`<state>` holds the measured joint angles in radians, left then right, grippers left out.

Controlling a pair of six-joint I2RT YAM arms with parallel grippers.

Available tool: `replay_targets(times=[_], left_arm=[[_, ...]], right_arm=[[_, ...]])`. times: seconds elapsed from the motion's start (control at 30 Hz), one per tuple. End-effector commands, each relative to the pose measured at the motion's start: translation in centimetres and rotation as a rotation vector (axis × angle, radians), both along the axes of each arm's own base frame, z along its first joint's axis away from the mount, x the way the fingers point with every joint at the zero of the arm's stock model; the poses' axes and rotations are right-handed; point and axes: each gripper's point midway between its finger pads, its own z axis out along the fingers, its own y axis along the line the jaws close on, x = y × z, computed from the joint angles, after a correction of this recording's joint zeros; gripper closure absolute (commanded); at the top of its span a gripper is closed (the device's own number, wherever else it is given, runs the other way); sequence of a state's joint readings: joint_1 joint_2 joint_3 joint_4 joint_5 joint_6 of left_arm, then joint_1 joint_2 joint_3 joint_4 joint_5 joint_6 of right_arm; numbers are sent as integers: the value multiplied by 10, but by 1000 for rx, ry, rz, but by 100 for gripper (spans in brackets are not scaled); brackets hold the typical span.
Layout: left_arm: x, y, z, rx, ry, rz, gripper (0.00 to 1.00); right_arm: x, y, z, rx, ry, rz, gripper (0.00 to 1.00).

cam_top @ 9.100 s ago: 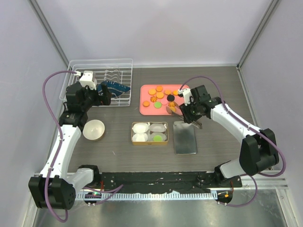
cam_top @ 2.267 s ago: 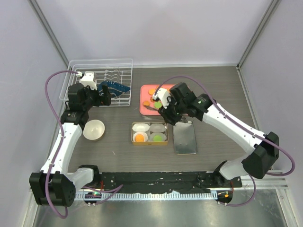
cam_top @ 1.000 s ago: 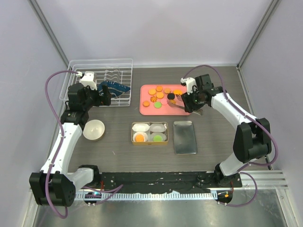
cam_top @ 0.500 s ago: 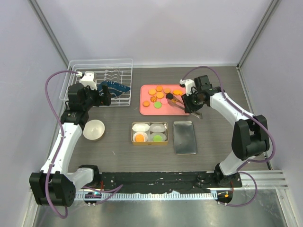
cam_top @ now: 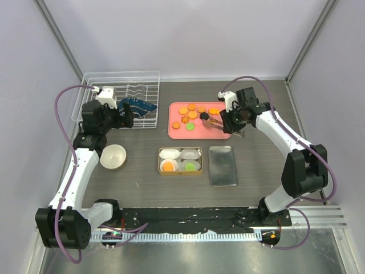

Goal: Pack the cookies

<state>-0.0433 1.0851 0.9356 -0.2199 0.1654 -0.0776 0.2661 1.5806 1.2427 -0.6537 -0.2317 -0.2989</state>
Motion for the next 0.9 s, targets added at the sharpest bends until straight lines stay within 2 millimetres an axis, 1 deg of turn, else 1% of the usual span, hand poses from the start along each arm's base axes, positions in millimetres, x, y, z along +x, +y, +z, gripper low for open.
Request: replay_targets(times=[0.0,0.07,0.13,0.23,0.37,0.4,0.47,0.5,0.6,0.63,0.73,0.87], left_arm=[[7,2,15,4,-59,2,0],[7,1,14,2,-58,1,0],[7,1,16,3,-62,1,0],[8,1,16,-1,-62,-2,0],[8,0,16,-3,-60,-5,0],[8,0,16,-3,-61,-5,0],[8,0,16,-5,-61,-4,0],[8,0,17,-6,-62,-4,0],[7,0,17,-4,-63,-3,0],[7,0,18,-4,-64,-3,0],[7,0,18,-4,-63,-1,0],[7,1,17,-3,-60,1,0]], right_arm=[[8,7,62,69,-135,9,72],[3,9,69,85,-132,18,73],[-1,11,79,105,-143,25,73],[-14,19,90,139,-138,61,73],[-31,36,99,151,-142,125,73],[-37,46,99,150,-145,157,73],[-45,56,102,150,-151,193,74],[-53,68,104,154,-155,226,73],[-63,85,105,150,-156,276,73],[-71,96,105,151,-152,312,74],[-82,114,101,146,-140,371,73],[-97,131,91,131,-121,442,73]])
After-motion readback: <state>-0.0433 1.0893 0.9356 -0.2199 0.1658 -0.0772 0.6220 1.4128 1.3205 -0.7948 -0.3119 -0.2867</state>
